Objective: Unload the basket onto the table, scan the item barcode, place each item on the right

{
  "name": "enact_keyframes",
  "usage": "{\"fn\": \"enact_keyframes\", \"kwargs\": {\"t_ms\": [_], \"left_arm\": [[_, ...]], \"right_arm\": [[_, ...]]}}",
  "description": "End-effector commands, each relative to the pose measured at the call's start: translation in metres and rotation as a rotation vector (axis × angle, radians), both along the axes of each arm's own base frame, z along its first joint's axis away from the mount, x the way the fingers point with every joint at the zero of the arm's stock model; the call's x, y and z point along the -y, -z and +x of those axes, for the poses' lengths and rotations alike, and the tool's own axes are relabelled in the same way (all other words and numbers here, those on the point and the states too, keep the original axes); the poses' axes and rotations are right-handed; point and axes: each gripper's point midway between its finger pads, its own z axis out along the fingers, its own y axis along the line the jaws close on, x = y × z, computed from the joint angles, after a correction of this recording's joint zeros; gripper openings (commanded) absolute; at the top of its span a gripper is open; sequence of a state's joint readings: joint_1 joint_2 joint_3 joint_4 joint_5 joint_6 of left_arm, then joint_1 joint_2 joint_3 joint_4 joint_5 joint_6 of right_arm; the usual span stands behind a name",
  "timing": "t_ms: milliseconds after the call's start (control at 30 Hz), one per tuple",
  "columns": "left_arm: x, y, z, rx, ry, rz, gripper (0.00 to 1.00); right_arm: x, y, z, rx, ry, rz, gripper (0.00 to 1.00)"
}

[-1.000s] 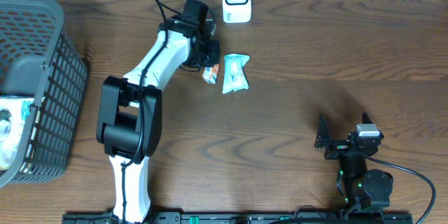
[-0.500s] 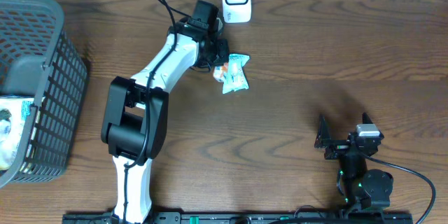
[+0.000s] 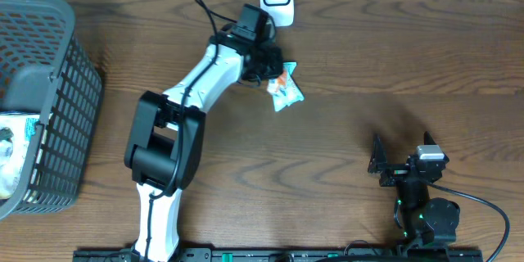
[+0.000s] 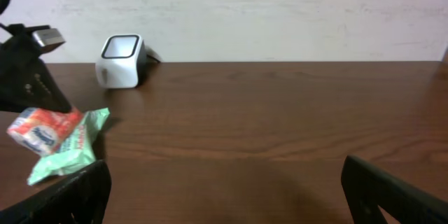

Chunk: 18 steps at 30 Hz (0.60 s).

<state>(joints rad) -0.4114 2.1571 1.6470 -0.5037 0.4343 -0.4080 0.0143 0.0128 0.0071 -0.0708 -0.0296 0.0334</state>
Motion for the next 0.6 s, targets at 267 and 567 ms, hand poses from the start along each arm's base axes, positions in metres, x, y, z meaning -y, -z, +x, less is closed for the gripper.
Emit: {"fn": "enact_keyframes", "kwargs": {"t_ms": [267,567], "left_arm": [[-0.020,-0.033,0.013,0.028,-0.040,-0.066,0.08],[-0.064,-0.013,0.013,-0.070,-0.229,0.026,0.08]], "right_arm": [[0.002,0.001,0.000,-0.004,0.007,0.007,0.99],[0.002,0.001,0.000,-0.004,0.008,0.007,0.99]]}}
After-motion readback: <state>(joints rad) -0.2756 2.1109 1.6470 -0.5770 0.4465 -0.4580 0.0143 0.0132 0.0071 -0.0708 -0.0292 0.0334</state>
